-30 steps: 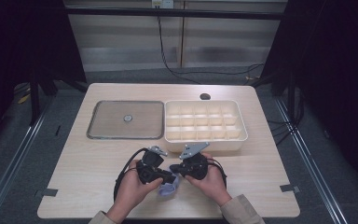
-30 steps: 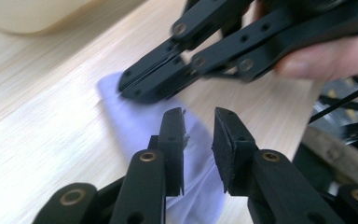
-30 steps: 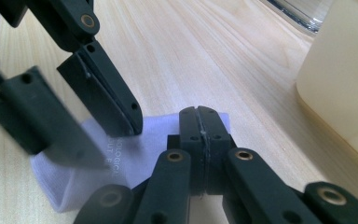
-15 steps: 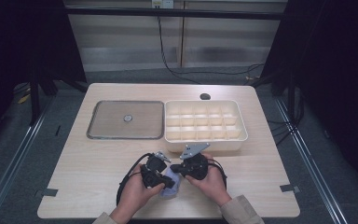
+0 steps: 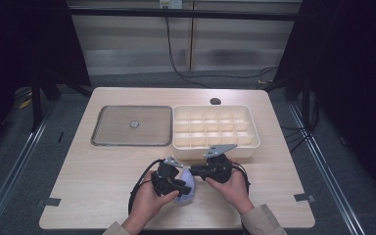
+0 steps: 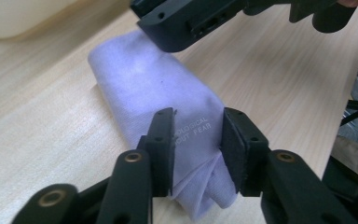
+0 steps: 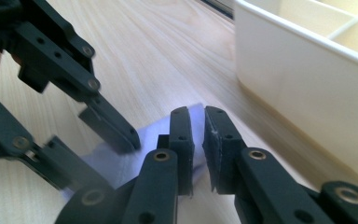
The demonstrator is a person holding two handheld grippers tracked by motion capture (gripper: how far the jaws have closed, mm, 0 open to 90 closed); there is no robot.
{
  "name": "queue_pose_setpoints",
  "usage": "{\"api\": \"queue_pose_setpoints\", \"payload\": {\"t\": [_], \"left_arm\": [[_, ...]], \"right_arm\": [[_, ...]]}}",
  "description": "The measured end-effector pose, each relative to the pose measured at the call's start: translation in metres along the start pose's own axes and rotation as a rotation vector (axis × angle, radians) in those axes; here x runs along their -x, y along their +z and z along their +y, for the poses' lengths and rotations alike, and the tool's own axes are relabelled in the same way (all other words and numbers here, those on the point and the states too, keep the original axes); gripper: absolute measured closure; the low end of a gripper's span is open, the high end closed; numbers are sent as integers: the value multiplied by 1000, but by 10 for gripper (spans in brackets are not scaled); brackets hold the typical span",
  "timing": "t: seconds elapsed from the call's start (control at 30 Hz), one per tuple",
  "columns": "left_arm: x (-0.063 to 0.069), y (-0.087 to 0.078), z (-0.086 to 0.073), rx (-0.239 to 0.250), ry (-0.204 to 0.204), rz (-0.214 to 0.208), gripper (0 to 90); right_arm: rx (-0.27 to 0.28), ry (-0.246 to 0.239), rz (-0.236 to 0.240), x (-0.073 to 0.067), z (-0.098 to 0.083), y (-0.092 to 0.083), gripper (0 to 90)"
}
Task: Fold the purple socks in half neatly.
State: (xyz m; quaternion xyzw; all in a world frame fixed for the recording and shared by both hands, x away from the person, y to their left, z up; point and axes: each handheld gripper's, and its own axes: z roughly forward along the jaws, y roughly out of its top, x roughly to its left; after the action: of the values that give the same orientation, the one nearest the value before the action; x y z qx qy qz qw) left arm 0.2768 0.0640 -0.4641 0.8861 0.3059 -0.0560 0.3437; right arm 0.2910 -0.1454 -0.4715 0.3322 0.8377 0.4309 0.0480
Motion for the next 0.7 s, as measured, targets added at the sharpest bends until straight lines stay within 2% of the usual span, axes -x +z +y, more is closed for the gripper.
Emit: {"api": "queue_pose_setpoints", "payload": {"t": [0.03, 0.17, 0.27, 0.33, 0.47, 0.5, 0.53, 0.63, 0.7], "left_arm": [[1, -1, 0, 11, -5, -4, 621], [-2, -11, 0, 21, 18, 25, 589], [-5, -18, -2, 22, 49, 66, 548], [-9, -22, -3, 37, 49, 73, 548], [-16, -30, -4, 22, 70, 101, 547], [-16, -29, -5, 33, 56, 103, 541], [-19, -31, -6, 11, 79, 115, 537], [-24, -30, -12, 27, 68, 134, 520], [-30, -31, -16, 22, 82, 136, 499]], "right_arm": [[2, 11, -7, 1, -1, -2, 807], [-3, 57, -1, 2, -4, -11, 770], [-30, 100, -8, 2, -7, -15, 763], [-32, 135, -1, 4, -10, -17, 758], [-33, 184, 5, 7, -13, -22, 729], [-31, 200, 10, 8, -14, -23, 728], [-31, 204, 12, 8, -15, -24, 724], [-45, 218, 14, 8, -17, -25, 698], [-59, 227, 15, 8, -18, -24, 680]]}}
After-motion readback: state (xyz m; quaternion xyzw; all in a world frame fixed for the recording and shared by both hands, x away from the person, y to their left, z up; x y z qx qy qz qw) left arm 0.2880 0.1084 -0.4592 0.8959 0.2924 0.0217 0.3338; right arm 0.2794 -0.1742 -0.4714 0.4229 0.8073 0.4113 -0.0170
